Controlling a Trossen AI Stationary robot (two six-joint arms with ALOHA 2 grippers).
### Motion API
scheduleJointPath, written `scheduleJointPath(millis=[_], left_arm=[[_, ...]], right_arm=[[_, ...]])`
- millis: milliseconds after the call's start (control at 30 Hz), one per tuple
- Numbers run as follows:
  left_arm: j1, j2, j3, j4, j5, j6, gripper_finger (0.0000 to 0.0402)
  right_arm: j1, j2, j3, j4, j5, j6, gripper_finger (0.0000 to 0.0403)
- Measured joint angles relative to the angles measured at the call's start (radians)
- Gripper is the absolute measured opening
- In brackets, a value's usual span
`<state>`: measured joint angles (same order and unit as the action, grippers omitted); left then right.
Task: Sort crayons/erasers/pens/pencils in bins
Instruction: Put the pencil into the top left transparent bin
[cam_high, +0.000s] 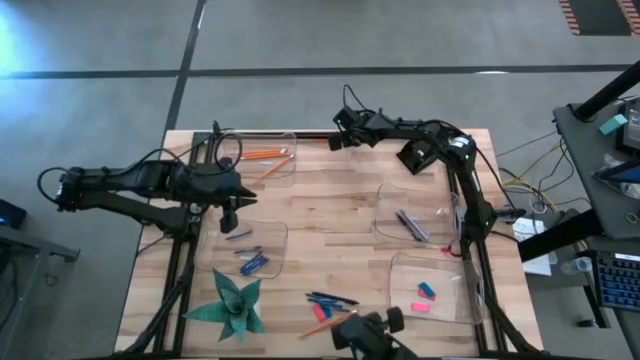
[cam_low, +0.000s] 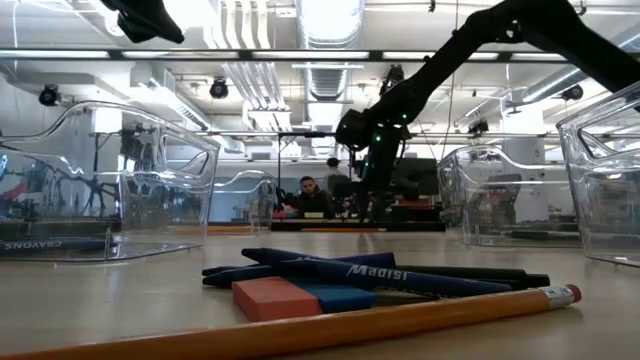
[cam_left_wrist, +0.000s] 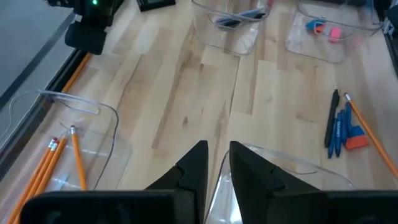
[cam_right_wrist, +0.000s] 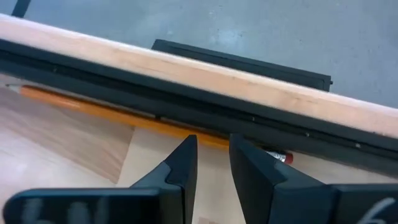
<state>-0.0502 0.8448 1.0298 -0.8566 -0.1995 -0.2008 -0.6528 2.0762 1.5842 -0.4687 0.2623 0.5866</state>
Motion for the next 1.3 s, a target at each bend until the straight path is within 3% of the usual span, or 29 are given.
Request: scheduleJointPath(millis=[667, 867, 1067, 1300], left_arm=[[0.001, 0.016, -0.003, 0.003, -0.026, 0.005, 0.0052], [0.001, 0.021, -0.002, 0.003, -0.025, 0.005, 0.0052], [0.001, 0.021, -0.005, 0.002, -0.025, 0.006, 0.0052], [0.001, 0.023, -0.006, 0.001, -0.025, 0.029, 0.0052]], right_arm=[[0.000, 0.022, -0.016, -0.005, -0.020, -0.012, 0.0079], [-0.002, 0.001, -0.017, -0.067, -0.128, -0.065, 0.0075], [-0.003, -0.053, -0.019, -0.194, 0.099, -0.074, 0.0073], [-0.031, -0.039, -0.023, -0.191, 0.096, -0.063, 0.0072]])
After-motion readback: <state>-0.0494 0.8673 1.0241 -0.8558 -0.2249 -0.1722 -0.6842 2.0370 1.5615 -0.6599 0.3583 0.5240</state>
